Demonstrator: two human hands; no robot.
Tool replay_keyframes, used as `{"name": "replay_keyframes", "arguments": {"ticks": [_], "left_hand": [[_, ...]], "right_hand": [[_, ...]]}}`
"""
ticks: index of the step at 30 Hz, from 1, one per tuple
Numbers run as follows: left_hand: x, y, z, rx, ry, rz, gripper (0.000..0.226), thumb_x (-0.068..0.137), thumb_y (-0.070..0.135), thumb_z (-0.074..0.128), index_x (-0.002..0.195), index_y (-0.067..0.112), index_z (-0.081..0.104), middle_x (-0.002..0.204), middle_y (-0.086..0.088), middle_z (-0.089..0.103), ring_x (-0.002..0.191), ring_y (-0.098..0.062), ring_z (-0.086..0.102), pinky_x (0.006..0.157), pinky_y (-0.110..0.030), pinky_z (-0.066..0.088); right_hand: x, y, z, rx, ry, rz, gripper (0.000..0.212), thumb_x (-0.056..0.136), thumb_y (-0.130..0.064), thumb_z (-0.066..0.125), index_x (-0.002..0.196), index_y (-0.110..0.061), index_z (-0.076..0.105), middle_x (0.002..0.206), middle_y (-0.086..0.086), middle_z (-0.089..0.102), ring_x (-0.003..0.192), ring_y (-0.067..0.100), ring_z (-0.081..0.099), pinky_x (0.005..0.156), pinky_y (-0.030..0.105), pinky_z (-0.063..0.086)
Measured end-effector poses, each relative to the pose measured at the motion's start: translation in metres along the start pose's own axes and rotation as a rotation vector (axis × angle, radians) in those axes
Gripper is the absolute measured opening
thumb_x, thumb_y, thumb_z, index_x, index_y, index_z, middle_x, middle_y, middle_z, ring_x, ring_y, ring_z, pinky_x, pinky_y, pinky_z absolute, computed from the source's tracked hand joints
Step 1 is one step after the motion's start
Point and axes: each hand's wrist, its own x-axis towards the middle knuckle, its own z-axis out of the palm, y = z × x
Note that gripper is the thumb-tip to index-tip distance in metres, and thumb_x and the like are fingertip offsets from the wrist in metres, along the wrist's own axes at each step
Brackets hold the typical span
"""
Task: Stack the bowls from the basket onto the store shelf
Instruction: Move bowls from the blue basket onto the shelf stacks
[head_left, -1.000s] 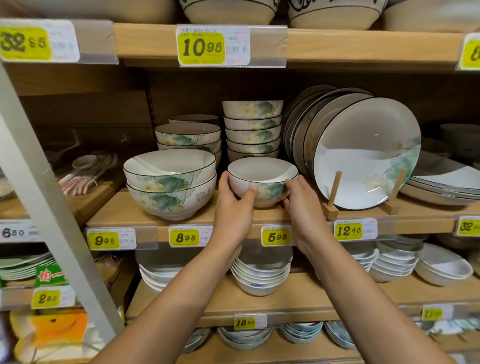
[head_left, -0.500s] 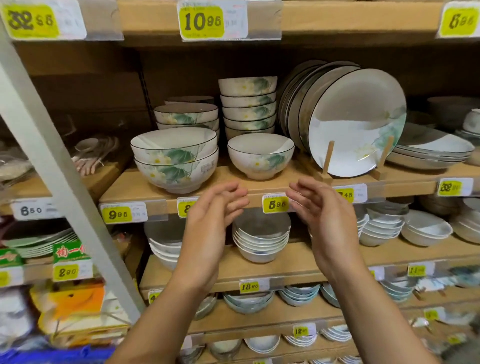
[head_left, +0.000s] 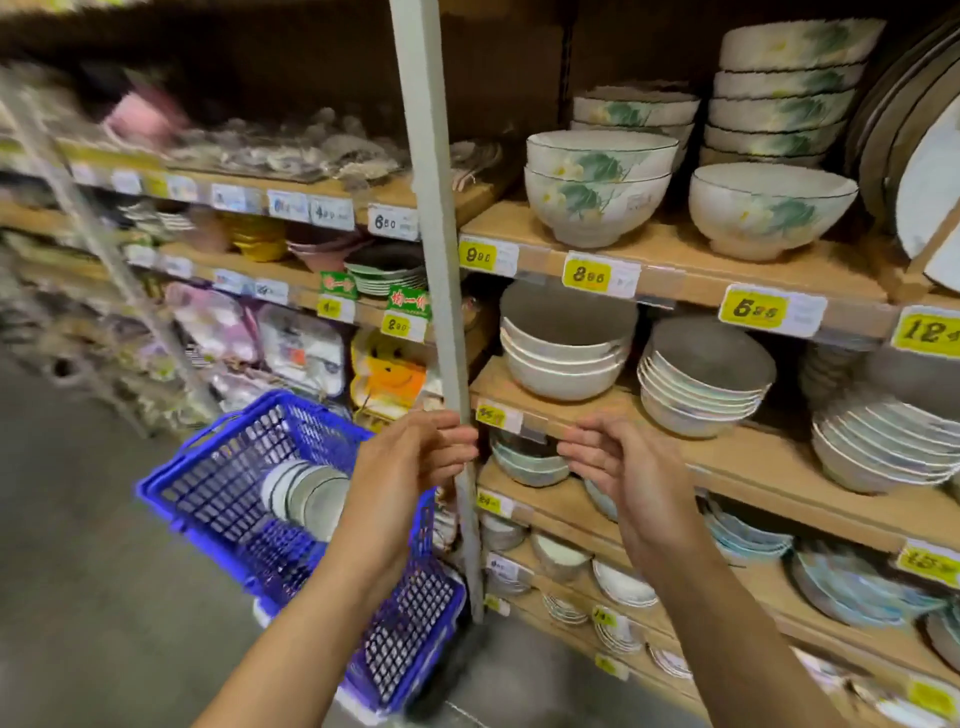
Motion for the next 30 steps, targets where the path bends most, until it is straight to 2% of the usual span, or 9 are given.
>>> {"name": "replay_keyframes", "arguments": {"ticks": [5,10,13,15,18,22,24,28,30], "left_hand": [[-0.014,-0.016,-0.084,0.055,0.15,-0.102,0.028,0.097,0.008,0.039,0.098,0.002,0.065,0.087,-0.013,0.075,0.078,-0.023,0.071,0.068,-0.026,0.055],[-0.007,-0.02,-0.163,0.061,0.242,-0.163,0.021,0.093,0.011,0.049,0.087,0.006,0.068,0.081,-0.01,0.074,0.072,-0.021,0.068,0.067,-0.027,0.054],[0.005,-0.022,-0.212,0.064,0.271,-0.22,0.017,0.092,0.01,0.05,0.086,0.007,0.066,0.082,-0.012,0.073,0.07,-0.022,0.066,0.069,-0.029,0.052],[0.016,-0.026,-0.243,0.106,0.264,-0.245,0.018,0.094,0.009,0.048,0.089,0.006,0.065,0.086,-0.014,0.072,0.065,-0.018,0.064,0.066,-0.027,0.051],[0.032,-0.031,-0.284,0.184,0.232,-0.286,0.02,0.095,0.008,0.046,0.099,0.0,0.064,0.082,-0.012,0.068,0.055,-0.011,0.061,0.055,-0.019,0.048],[0.055,-0.032,-0.321,0.262,0.198,-0.339,0.02,0.096,0.008,0.044,0.098,0.004,0.064,0.08,-0.007,0.067,0.062,-0.015,0.059,0.049,-0.014,0.044],[0.069,-0.033,-0.335,0.282,0.184,-0.36,0.019,0.096,0.007,0.043,0.094,0.007,0.062,0.079,-0.007,0.066,0.062,-0.015,0.059,0.05,-0.015,0.044],[0.106,-0.046,-0.352,0.31,0.148,-0.396,0.02,0.096,0.006,0.042,0.088,0.01,0.06,0.075,-0.005,0.065,0.059,-0.014,0.06,0.052,-0.018,0.044],[0.129,-0.057,-0.357,0.351,0.132,-0.417,0.019,0.095,0.007,0.044,0.088,0.009,0.061,0.073,-0.003,0.065,0.057,-0.012,0.06,0.052,-0.018,0.044]], "right_hand": [[-0.014,0.052,0.046,-0.186,-0.182,0.144,0.026,0.098,-0.011,0.044,0.097,-0.006,0.07,0.086,0.01,0.076,0.078,0.018,0.073,0.068,0.022,0.058],[-0.012,0.101,0.108,-0.32,-0.258,0.262,0.023,0.098,-0.013,0.047,0.093,-0.008,0.069,0.087,0.011,0.075,0.073,0.018,0.07,0.07,0.027,0.054],[-0.007,0.136,0.148,-0.39,-0.259,0.313,0.02,0.097,-0.017,0.05,0.095,-0.009,0.069,0.091,0.012,0.075,0.081,0.022,0.071,0.082,0.036,0.055],[-0.002,0.162,0.175,-0.414,-0.245,0.353,0.019,0.096,-0.018,0.052,0.099,-0.008,0.067,0.094,0.013,0.074,0.085,0.024,0.069,0.082,0.038,0.053],[0.007,0.197,0.212,-0.444,-0.2,0.408,0.016,0.095,-0.018,0.053,0.099,-0.008,0.065,0.095,0.014,0.071,0.081,0.023,0.066,0.071,0.031,0.05],[0.021,0.242,0.241,-0.489,-0.154,0.495,0.013,0.096,-0.019,0.053,0.097,-0.011,0.063,0.093,0.012,0.068,0.076,0.019,0.065,0.061,0.027,0.047],[0.029,0.261,0.251,-0.501,-0.151,0.534,0.017,0.098,-0.021,0.049,0.104,-0.011,0.06,0.093,0.011,0.067,0.078,0.019,0.064,0.064,0.029,0.048],[0.051,0.29,0.269,-0.515,-0.148,0.6,0.021,0.1,-0.023,0.044,0.109,-0.008,0.057,0.099,0.013,0.067,0.096,0.029,0.062,0.084,0.038,0.048],[0.064,0.301,0.279,-0.518,-0.144,0.631,0.025,0.101,-0.022,0.042,0.114,-0.005,0.056,0.113,0.019,0.064,0.102,0.032,0.061,0.079,0.036,0.049]]}}
